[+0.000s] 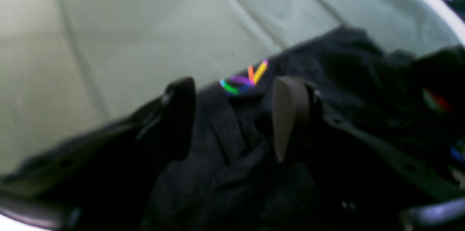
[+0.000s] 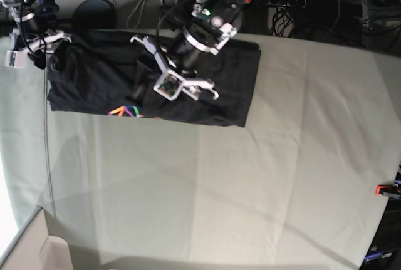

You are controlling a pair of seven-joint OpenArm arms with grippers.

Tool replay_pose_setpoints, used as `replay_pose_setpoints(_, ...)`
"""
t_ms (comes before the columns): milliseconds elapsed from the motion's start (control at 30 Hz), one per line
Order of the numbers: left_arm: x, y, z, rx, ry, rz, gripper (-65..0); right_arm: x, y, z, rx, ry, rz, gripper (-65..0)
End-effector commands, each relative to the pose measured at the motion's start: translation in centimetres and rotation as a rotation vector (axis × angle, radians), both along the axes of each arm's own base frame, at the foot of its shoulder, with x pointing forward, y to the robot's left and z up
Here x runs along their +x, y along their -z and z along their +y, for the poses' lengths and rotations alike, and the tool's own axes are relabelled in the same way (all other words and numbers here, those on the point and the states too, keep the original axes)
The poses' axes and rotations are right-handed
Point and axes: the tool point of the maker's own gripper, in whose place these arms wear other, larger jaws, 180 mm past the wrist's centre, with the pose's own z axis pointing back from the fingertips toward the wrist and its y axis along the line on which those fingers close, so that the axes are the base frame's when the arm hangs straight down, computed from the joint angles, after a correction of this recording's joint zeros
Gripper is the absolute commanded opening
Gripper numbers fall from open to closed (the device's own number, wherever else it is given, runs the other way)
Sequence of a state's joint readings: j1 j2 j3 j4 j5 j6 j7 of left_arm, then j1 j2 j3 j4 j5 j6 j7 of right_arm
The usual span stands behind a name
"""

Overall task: Layout the t-shirt on the table in an organized manner, then fold the t-shirt properly
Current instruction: 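Release the folded end and lift the left gripper away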

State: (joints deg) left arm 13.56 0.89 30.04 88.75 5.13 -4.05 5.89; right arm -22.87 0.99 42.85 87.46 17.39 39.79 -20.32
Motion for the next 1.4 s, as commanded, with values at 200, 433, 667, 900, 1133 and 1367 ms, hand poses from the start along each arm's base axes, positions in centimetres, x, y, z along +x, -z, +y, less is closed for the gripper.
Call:
replay_pose_setpoints(200, 0.1, 0.0, 5.4, 0.052, -0.072, -0.041, -34.9, 0.6, -1.3, -0.6, -0.018, 0.001, -0.048, -29.8)
replay_pose_setpoints(433, -1.0, 4.8, 7.9, 0.146, -0.079, 0.054, -53.8, 0.7, -1.2, -0.6, -0.014, 0.002, -0.047, -29.8)
replay_pose_setpoints(667, -3.8, 6.9, 3.1, 0.189, 0.098, 0.124, -55.2, 0.7, -1.2, -0.6, -0.014, 0.002, -0.048, -29.8)
replay_pose_setpoints(900, -5.4, 3.6, -1.4, 0.150, 0.267, 0.022, -55.2, 0.7, -1.3, -0.7, -0.017, 0.006, -0.049, -29.8)
replay_pose_setpoints(1133, -3.8, 2.4, 0.6, 0.160, 0.219, -0.018, -55.3, 0.8, -1.3, -0.4, -0.013, 0.002, -0.052, -29.8)
replay_pose_setpoints(1367, -0.1, 3.2, 10.2, 0.233, -0.040, 0.007, -55.3, 1.5, -1.5, -0.6, -0.010, 0.010, -0.069, -29.5)
